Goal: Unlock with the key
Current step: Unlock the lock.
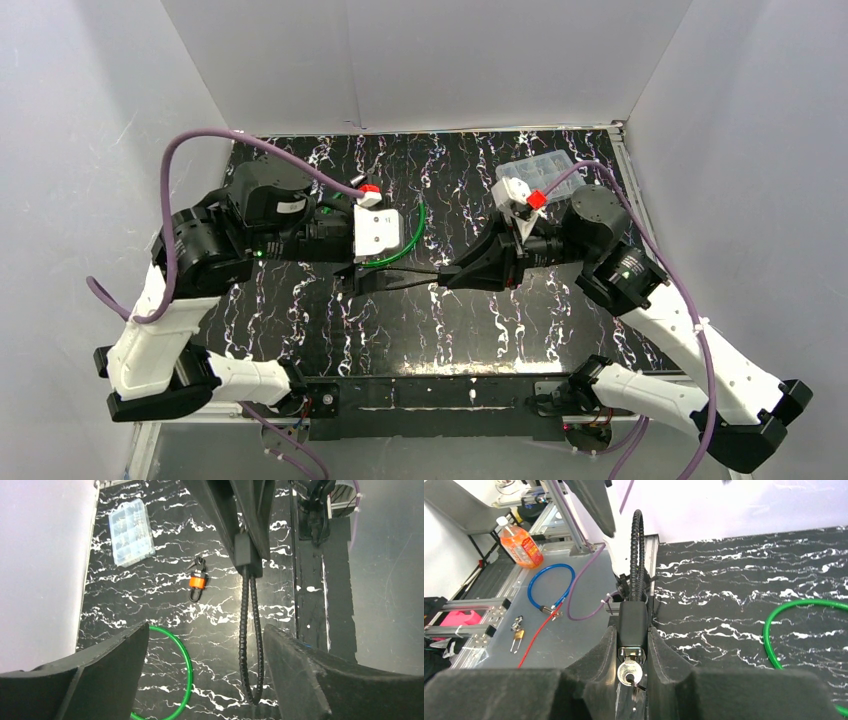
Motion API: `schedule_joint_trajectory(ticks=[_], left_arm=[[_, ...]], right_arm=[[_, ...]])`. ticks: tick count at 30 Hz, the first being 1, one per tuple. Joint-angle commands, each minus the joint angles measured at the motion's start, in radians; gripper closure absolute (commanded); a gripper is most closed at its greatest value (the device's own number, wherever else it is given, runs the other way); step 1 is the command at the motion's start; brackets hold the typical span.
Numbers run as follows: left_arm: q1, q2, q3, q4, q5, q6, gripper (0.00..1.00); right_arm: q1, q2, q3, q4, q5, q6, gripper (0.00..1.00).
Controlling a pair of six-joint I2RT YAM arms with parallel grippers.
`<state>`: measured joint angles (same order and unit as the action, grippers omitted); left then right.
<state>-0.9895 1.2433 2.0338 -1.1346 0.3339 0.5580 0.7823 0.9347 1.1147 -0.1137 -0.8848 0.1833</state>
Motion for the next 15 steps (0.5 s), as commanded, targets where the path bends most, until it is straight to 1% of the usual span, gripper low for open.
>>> schedule_joint_trajectory(ticks=[1,3,11,15], left_arm=[[0.012,-0.054,-0.083,0.075,-0.04,-0.091,0.28],[0.014,-0.054,-0.091,0.08,-0.023,-0.116,0.3],[0.014,-0.028,-0.081,0.086,0.035,-0.147,0.3],[0.014,-0.023,-0.096,0.09,0.067,-0.163,0.34]], right_arm=[[-0.005,0.003,0.072,0.104,-0.038,0.04,0.99],[-0.005,0.01,0.074,0.104,-0.03,0.038,0.99],[-0.005,0.041,0.098,0.097,-0.016,0.028,0.99],[-0.005,0.041,0.1,0.099,0.004,0.022,0.99]])
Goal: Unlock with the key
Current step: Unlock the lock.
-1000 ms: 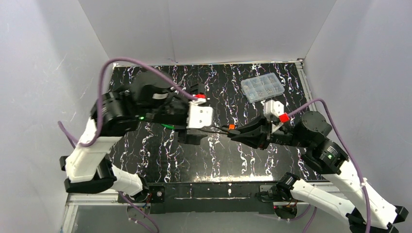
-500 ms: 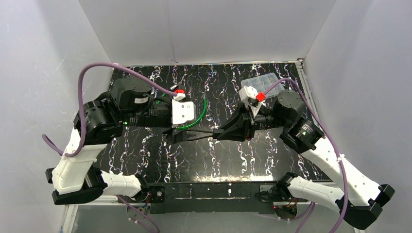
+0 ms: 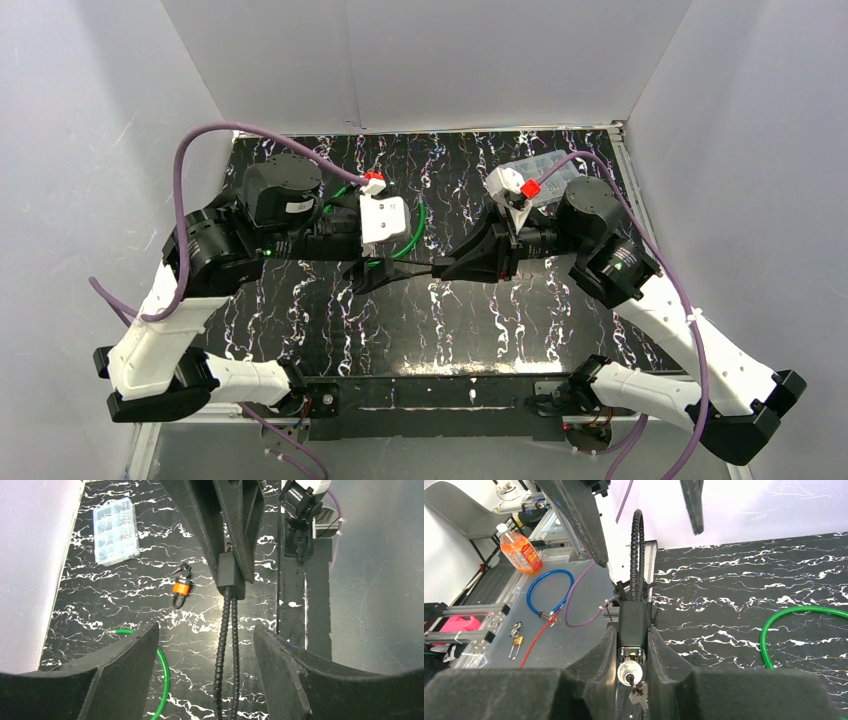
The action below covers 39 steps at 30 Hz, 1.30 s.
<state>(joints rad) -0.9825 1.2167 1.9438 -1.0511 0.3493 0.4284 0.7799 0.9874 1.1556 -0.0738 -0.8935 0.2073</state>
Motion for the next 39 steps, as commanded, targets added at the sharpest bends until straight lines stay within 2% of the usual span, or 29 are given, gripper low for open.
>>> schedule_joint_trajectory(ticks=[1,12,23,39], left_arm=[[0.007,0.006,-0.011,0.009,0.054,-0.035,0.35],[0.007,0.059,-0.002,0.007,0.082,-0.032,0.52],[0.007,0.091,0.031,0.011,0.06,-0.006,0.98],[0.025,0.082,0.101,-0.051,0.031,0.087,1.0]], right_arm=[[-0.003,-0.013,0.059,0.061,0.021,-0.003,0.99],[-0.002,-0.041,0.041,0.101,0.07,0.0,0.99],[-0.003,-0.058,0.0,0.171,0.089,0.034,0.99],[-0.003,-0.182,-0.087,0.076,0.159,-0.014,0.99]])
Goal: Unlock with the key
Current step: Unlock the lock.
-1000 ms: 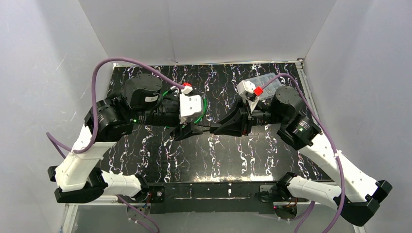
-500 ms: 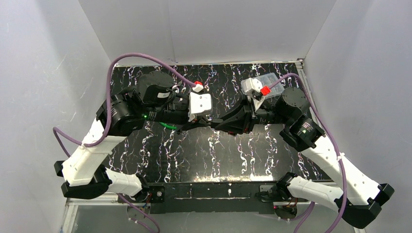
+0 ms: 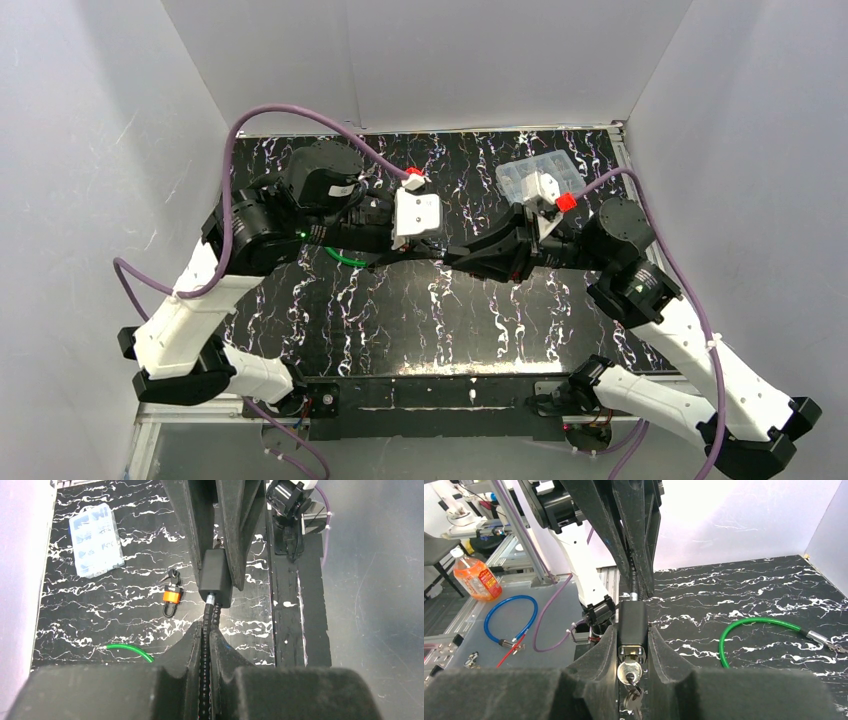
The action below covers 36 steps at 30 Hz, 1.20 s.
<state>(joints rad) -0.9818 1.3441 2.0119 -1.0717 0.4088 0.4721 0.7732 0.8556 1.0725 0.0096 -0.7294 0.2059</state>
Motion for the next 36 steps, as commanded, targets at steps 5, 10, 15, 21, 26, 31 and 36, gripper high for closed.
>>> schedule_joint_trajectory(ticks=[5,10,15,21,26,31,36], left_arm=[[0.029,-0.065,0.009,-0.06,-0.025,0.066,1.0],[0.029,-0.08,-0.007,-0.06,-0.041,0.08,1.0],[0.029,-0.096,-0.016,-0.018,-0.072,0.069,1.0],[0.03,-0.104,-0.006,0.102,-0.21,0.012,0.99],[0.035,-0.127,-0.077,0.217,-0.307,-0.096,0.78],[0.035,-0.12,-0.12,0.265,-0.219,-0.198,0.71],[0.035,-0.118,-0.131,0.394,-0.199,-0.195,0.37]], right_arm=[[0.001,-0.064,0.004,-0.042,-0.001,-0.023,0.99],[-0.005,-0.071,0.013,-0.034,0.014,-0.023,0.99],[-0.011,-0.065,0.007,-0.02,0.034,-0.016,0.99],[-0.015,-0.063,-0.001,-0.02,0.073,-0.006,0.99],[-0.017,-0.047,-0.005,-0.019,0.081,0.018,0.99],[-0.017,-0.022,-0.04,0.049,0.092,0.066,0.99],[-0.017,0.0,-0.085,0.085,0.11,0.085,0.99]])
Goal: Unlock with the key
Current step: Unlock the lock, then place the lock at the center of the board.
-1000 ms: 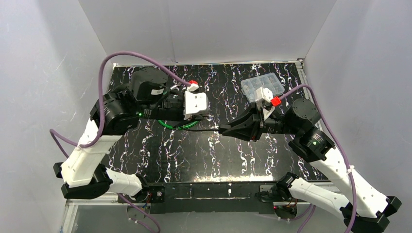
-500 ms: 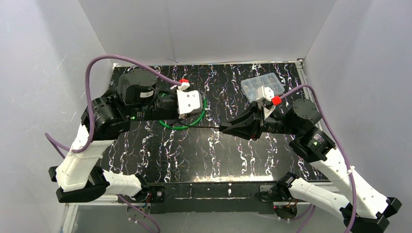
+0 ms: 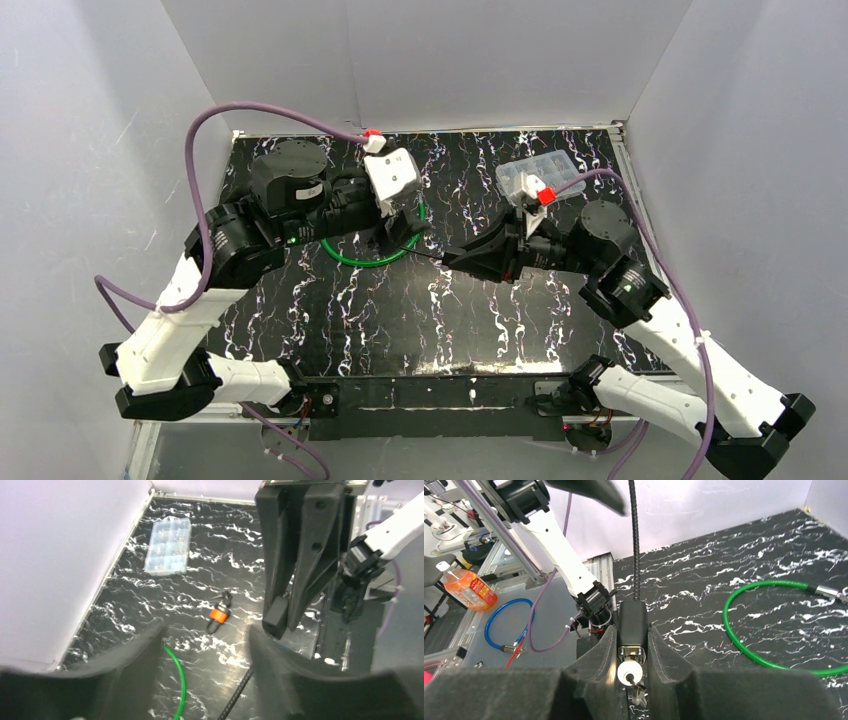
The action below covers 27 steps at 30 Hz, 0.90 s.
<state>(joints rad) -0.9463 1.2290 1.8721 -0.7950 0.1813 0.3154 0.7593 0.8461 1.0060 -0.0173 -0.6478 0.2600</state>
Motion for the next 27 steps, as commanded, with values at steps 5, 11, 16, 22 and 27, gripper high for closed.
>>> schedule_joint_trajectory(ticks=[5,11,16,22,27], left_arm=[[0.0,0.045,0.137,0.201,-0.082,0.015,0.02],[0.003,0.001,0.077,0.346,-0.303,0.062,0.02],[0.104,0.07,0.172,0.206,-0.321,-0.013,0.02],[0.288,0.158,0.249,0.027,-0.241,-0.099,0.02],[0.5,0.331,0.422,-0.233,-0.139,-0.173,0.02]], right_arm=[[-0.003,0.019,-0.048,0.088,0.04,0.024,0.99],[-0.003,0.0,-0.062,0.053,0.071,0.013,0.99],[-0.003,-0.008,-0.049,-0.016,0.111,0.006,0.99],[-0.003,-0.02,-0.025,-0.099,0.192,0.015,0.99],[-0.007,-0.011,-0.002,-0.159,0.283,0.026,0.99]])
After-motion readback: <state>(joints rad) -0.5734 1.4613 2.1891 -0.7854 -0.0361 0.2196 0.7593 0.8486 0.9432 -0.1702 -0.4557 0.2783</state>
